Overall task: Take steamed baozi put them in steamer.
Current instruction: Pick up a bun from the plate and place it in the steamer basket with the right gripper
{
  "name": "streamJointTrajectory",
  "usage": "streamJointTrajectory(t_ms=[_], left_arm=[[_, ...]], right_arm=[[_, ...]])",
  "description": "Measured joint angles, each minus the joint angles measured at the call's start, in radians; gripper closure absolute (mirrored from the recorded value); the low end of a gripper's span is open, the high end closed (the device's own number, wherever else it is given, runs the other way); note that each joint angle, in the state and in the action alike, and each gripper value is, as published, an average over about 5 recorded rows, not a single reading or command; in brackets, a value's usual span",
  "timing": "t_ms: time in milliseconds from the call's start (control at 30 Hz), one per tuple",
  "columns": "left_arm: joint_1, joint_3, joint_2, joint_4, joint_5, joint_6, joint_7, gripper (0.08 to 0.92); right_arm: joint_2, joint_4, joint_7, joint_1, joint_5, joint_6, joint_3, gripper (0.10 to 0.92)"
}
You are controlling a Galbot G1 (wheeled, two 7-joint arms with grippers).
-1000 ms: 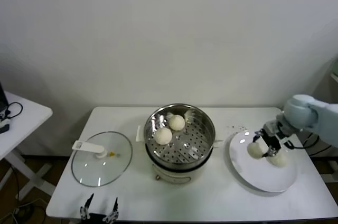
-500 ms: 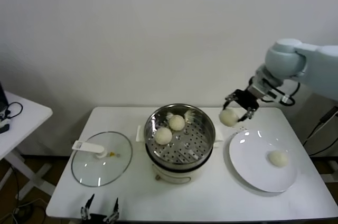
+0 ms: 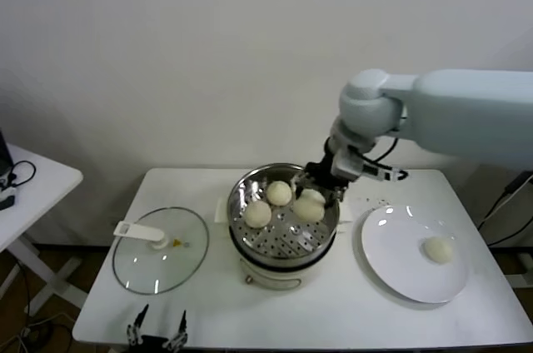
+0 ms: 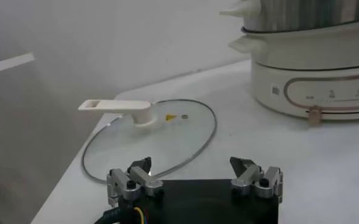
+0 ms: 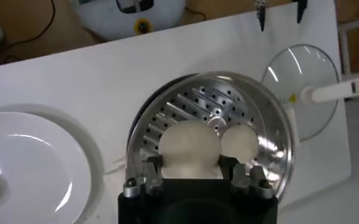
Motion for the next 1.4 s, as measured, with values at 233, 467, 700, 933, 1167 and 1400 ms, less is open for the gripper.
streamJointTrajectory(t_ms=[233, 467, 700, 933, 1167, 1400], left_arm=[[-0.002, -0.001, 0.000, 0.000, -0.001, 0.003, 0.001, 0.177], [-0.007, -0.003, 0.000, 0.004, -0.002, 0.003, 0.001, 0.177], [-0.011, -0.003, 0.000, 0.008, -0.003, 0.003, 0.002, 0.177], [-0.012, -0.005, 0.000, 0.009, -0.007, 0.003, 0.002, 0.177], [-0.013, -0.006, 0.000, 0.011, -0.011, 0.002, 0.002, 0.177], [-0.010, -0.010, 0.000, 0.008, -0.012, 0.000, 0.002, 0.177]], right_arm=[[0.069, -0.027, 0.019, -0.098, -0.060, 0.002, 0.020, 0.389], [0.113, -0.070, 0.034, -0.175, -0.104, 0.006, 0.025, 0.386], [0.144, -0.109, 0.048, -0.232, -0.139, 0.010, 0.040, 0.385], [0.167, -0.139, 0.051, -0.261, -0.156, 0.018, 0.043, 0.380], [0.184, -0.163, 0.056, -0.271, -0.164, 0.034, 0.044, 0.357], [0.177, -0.174, 0.071, -0.264, -0.147, 0.047, 0.050, 0.214]])
